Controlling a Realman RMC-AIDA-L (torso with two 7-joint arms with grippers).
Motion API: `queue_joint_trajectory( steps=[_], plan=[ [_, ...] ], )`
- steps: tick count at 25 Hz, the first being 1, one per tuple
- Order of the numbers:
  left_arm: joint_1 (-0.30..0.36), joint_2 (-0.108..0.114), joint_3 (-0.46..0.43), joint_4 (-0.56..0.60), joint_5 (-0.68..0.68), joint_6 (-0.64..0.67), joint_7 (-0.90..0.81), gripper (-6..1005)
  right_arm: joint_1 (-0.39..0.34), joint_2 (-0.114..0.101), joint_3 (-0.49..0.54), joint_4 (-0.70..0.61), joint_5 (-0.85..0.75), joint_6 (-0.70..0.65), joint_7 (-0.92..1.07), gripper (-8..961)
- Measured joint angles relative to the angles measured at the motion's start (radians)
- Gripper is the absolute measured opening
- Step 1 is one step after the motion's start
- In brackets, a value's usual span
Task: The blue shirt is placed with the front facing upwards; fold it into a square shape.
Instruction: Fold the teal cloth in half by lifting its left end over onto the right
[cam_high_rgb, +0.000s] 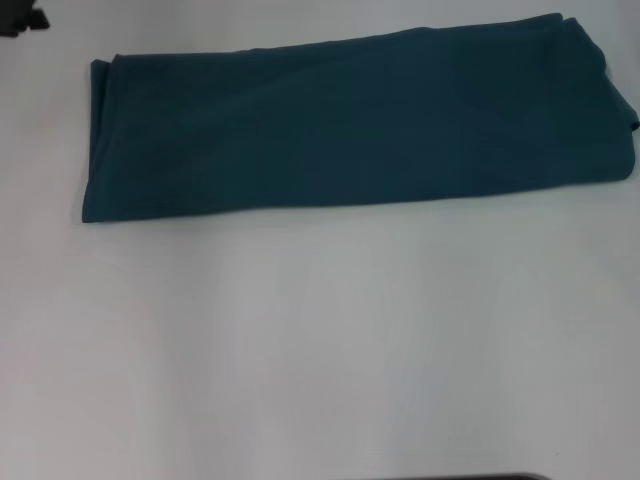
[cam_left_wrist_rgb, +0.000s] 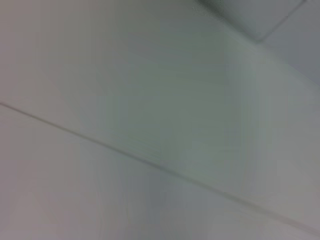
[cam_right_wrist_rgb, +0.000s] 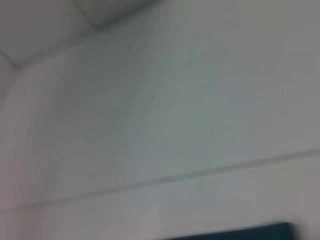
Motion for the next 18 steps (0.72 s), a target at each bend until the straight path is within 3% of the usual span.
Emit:
queue_joint_trajectory(
  steps=[3,8,18],
  plan=[
    [0.056,0.007,-0.031,-0.017,-0.138,0.101,0.041,852,-0.081,0.01,0.023,-0.022,0.189,-0.141,-0.133,827],
    [0.14,0.012,-0.043,-0.014,-0.256,0.2,0.054,878,-0.198,0.031,0.026,-0.024,0.331,-0.313,-0.275,827],
    [0.265,-0.042,-0.074,0.118,-0.405,0.241,0.145,877,-0.329,0.124,0.034,-0.009,0.335,-0.385,-0.395,828]
  ],
)
